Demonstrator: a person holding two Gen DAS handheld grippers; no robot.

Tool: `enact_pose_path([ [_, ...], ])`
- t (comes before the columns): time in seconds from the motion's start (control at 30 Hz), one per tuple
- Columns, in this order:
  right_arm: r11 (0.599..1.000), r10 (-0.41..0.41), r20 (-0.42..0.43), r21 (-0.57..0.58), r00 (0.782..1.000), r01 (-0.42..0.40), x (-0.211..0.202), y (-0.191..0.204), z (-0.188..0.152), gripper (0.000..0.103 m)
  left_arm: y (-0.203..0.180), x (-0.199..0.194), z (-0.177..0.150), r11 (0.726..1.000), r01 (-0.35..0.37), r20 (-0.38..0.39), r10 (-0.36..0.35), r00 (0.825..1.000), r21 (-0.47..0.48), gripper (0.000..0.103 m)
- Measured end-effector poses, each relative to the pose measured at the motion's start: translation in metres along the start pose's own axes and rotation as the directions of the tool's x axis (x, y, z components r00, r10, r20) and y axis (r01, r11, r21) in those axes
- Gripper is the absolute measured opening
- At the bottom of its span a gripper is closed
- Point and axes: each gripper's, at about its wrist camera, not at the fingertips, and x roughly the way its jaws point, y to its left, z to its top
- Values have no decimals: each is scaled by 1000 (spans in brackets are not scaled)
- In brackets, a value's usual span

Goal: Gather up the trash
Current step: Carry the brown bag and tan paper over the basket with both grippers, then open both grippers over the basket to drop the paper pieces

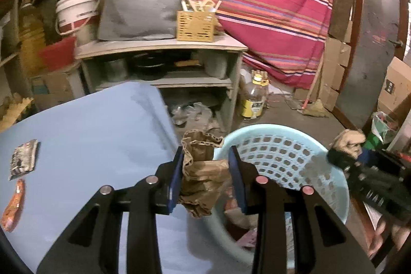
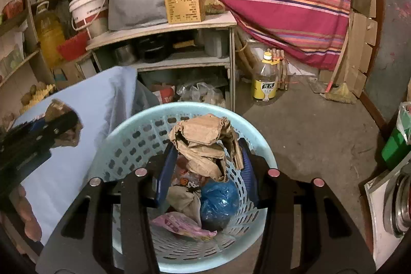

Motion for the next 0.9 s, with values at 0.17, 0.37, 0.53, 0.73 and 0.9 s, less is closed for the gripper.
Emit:
enact_pose_path([
  [0.17,1000,-3,-8,23,1000,4,3,-7,1,48,-26,24,-2,999,16,-36,-15,999,44,35],
  [0.37,999,-7,-16,51,1000,8,6,-16,1,48,-35,40,4,998,24,-53,-21,998,59,37],
  [0.53,998,-10,-20,57,1000,11,8,-13,0,48,-29,31,11,998,14,-24,-13,1000,68,72],
  [0.73,999,4,-25,41,1000,-3,11,-1,1,48,3,19,12,1000,-26,-32,27,999,17,81],
  [0.9,999,3,-16,35,1000,-3,15,15,10,56,62,-9,6,995,-65,-22,63,998,-75,91],
])
